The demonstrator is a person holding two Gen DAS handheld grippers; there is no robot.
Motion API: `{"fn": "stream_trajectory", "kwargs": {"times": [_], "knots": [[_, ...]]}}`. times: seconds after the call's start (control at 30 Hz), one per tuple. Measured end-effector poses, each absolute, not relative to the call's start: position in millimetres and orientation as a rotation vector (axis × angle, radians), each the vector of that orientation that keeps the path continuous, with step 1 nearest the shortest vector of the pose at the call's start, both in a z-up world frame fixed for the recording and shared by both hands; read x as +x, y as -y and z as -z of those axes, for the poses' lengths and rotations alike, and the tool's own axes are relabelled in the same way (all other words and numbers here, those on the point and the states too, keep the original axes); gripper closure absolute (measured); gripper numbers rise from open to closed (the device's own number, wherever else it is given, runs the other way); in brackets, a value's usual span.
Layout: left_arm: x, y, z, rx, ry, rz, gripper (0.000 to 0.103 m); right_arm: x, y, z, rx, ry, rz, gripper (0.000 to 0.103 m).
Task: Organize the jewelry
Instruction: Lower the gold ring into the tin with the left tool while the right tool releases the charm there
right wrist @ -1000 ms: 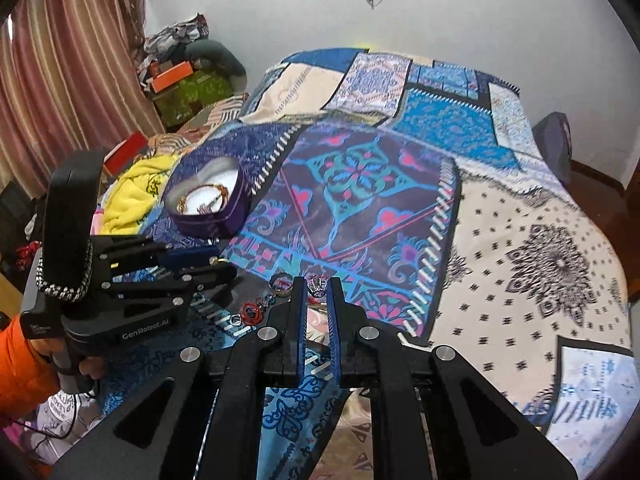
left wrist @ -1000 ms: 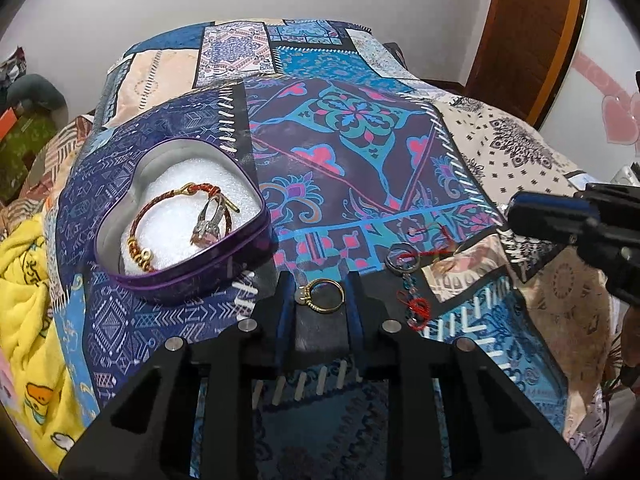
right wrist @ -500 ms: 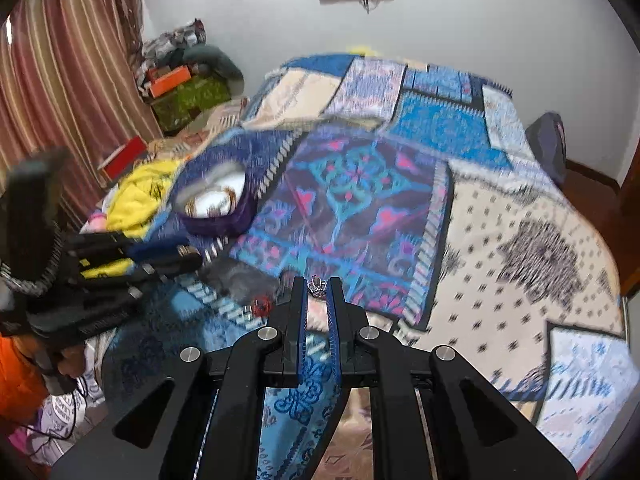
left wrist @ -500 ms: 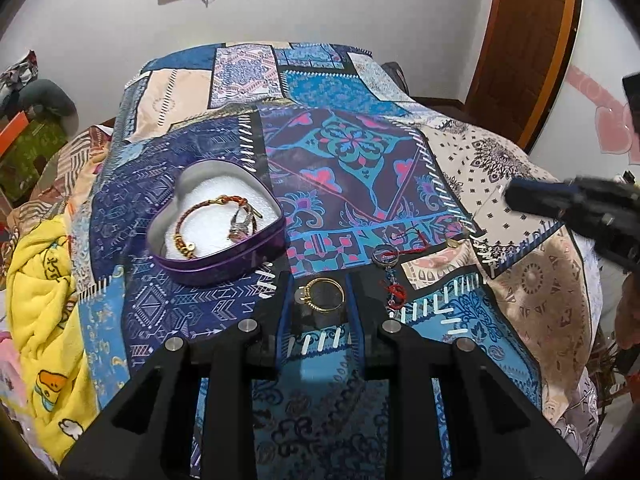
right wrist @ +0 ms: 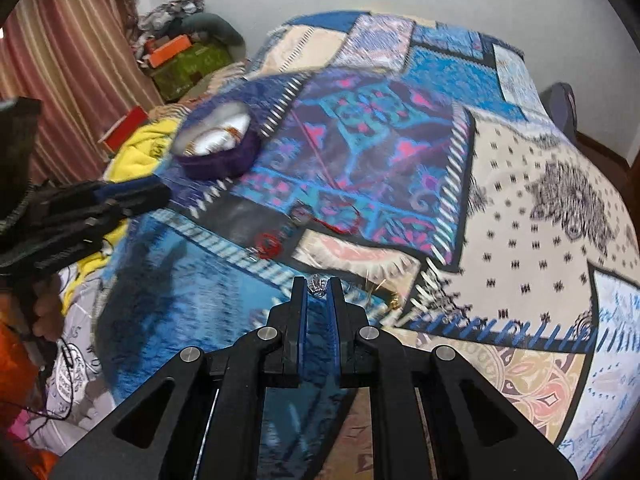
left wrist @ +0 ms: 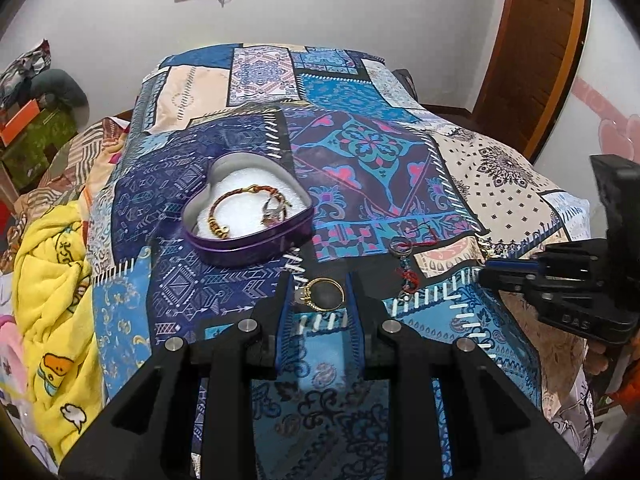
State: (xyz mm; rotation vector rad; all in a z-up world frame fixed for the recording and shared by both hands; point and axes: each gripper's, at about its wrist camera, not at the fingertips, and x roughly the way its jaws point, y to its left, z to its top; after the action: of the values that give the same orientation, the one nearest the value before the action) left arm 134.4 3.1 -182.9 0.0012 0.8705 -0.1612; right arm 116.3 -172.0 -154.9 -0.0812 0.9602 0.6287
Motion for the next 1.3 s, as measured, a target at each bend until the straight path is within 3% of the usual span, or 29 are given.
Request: {"fn": "stream_trajectory", "kwargs": {"times": [0.6,1.3], "knots": [[124.3,-50.4,161.4,-0.042,-0.784,0.071,0.078,143.2,119.4,100.9,-0.046,-0.789,-0.697,0.094],[160.8,-80.7,169.2,-0.085,-0.75,0.066,0.078,174.5,65.7,129.9,-0.093,-0.851,-0.773,0.094]]}}
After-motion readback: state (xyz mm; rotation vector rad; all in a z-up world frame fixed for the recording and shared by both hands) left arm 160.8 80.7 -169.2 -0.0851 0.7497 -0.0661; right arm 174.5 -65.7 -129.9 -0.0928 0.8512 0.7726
